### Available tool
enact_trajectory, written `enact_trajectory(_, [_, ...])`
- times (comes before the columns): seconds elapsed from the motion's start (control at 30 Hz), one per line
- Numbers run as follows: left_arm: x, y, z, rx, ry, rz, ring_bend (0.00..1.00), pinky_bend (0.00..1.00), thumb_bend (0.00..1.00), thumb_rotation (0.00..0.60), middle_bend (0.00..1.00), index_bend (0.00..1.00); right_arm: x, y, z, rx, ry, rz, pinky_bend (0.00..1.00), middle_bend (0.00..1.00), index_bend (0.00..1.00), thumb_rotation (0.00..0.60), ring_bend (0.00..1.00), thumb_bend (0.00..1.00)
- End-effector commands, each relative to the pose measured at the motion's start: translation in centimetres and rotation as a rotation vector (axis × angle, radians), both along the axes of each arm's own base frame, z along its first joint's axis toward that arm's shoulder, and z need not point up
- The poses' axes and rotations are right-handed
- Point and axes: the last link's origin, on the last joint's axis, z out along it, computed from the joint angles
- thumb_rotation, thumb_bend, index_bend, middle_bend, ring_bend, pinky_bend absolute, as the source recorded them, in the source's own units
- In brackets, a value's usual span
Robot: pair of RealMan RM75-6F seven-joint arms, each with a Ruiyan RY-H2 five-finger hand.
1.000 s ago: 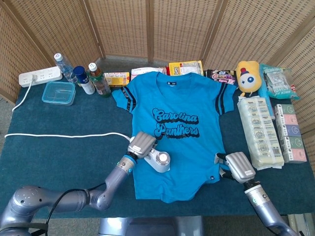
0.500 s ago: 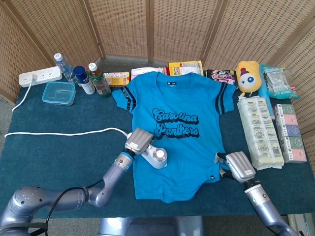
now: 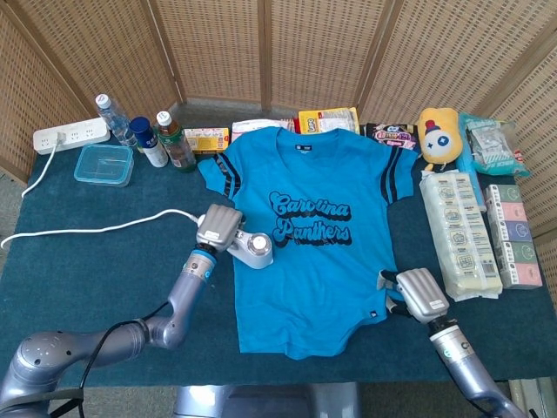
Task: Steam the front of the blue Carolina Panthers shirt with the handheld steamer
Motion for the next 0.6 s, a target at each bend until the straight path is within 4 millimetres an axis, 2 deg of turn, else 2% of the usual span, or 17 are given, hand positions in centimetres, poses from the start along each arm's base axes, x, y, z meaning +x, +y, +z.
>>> enact_trajectory(0.03, [0.5, 0.1, -0.2, 0.011, -0.007, 0.006, 0.69, 0.74, 0.43, 0.600, 0.75, 0.70, -0.1, 0.0, 0.1, -0.002, 0.000, -0.003, 0.81, 0.64, 0.73, 0.600, 0.71, 0.54])
enact_trajectory(0.33, [3.1, -0.9, -2.1, -0.018, -0.023, -0.042, 0.69, 0.74, 0.43, 0.600, 0.75, 0.70, -0.3, 0.1, 0.7, -0.016, -0.002, -0.007, 0.81, 0.64, 0.73, 0.600, 0.71, 0.54])
enact_trajectory(0.43, [4.5, -2.2, -3.2, -0.057, -0.033, -0.084, 0.69, 0.74, 0.43, 0.600, 0.75, 0.70, -0.4, 0.1, 0.8, -0.020, -0.007, -0.011, 0.81, 0.64, 0.73, 0.600, 0.71, 0.54])
enact_trajectory(0.6, [5.5, -4.3, -4.4, -0.114, -0.035, -0.140, 0.69, 0.74, 0.43, 0.600, 0.75, 0.70, -0.5, 0.1, 0.9, -0.022, -0.009, -0.011, 0.81, 0.64, 0.73, 0.600, 0.71, 0.54])
